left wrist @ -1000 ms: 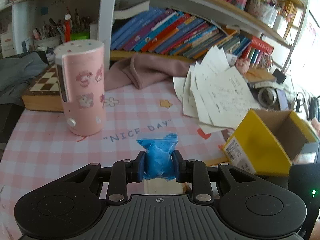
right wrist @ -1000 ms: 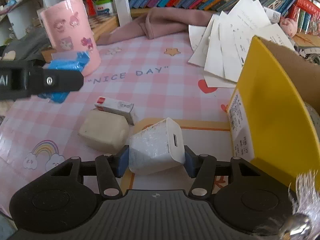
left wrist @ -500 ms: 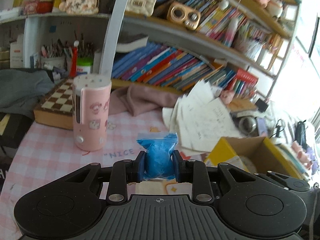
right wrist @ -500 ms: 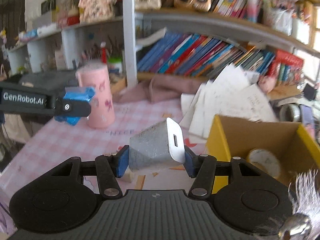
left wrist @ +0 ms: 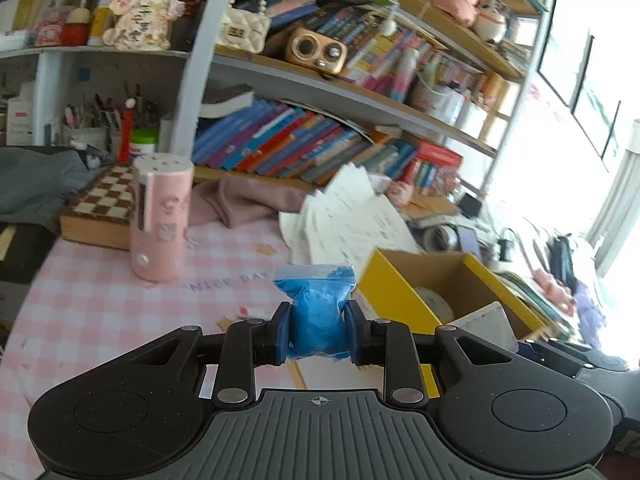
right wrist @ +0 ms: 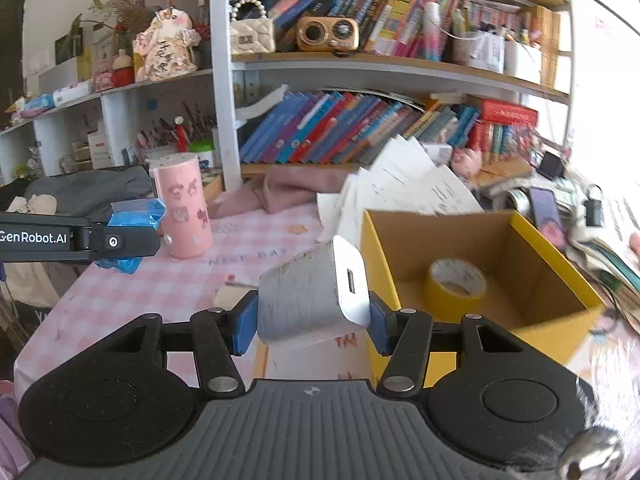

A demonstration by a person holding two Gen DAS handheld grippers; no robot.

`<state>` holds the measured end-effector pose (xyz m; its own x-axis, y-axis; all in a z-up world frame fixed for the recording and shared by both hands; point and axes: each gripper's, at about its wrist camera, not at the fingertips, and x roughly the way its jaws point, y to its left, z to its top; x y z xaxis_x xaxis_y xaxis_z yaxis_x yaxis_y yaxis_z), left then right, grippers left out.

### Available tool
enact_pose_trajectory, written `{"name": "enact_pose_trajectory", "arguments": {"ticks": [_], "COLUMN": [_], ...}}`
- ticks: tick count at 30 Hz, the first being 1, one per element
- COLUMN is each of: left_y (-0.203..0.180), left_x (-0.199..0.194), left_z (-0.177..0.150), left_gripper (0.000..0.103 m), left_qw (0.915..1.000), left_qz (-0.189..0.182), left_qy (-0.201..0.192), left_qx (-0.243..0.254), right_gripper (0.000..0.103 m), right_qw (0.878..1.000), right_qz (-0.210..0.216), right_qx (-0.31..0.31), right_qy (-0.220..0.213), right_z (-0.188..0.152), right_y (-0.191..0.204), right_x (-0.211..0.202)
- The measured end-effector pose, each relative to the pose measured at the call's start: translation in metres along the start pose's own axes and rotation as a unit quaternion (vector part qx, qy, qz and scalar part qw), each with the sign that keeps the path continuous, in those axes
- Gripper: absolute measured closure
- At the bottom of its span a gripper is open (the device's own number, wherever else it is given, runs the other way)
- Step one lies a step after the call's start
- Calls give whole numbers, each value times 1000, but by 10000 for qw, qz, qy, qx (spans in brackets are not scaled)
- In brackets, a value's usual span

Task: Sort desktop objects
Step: 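Carry the blue bag and white adapter over the yellow box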

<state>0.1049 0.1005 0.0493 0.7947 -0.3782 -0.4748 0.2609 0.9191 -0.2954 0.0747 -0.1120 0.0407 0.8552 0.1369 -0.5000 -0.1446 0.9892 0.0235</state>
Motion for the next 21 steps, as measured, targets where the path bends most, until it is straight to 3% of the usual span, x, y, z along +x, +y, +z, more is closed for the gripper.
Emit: {"name": "enact_pose_trajectory", "arguments": {"ticks": [8,16,21], "left_y": [-21,-53,-85], "left_x": [-13,-3,13], "left_z": [-14,-9,-3], "left_gripper": [77,77,77], "left_qw": [9988,9942,9885], "left_qz": [-442,-941,-1274], "left_qy": [22,-133,-259], "left_qx": [213,502,777], "right_gripper": [51,51,51], "right_qw": [9990,9912,9849], "right_qz": [-379,-1108,-1462], "right_qx": [244,497,700], "right_qy": [3,-518,-615], "right_z": [-18,-18,-17], "right_y": [-10,-39,-72], "right_x": [-31,-57,-62]}}
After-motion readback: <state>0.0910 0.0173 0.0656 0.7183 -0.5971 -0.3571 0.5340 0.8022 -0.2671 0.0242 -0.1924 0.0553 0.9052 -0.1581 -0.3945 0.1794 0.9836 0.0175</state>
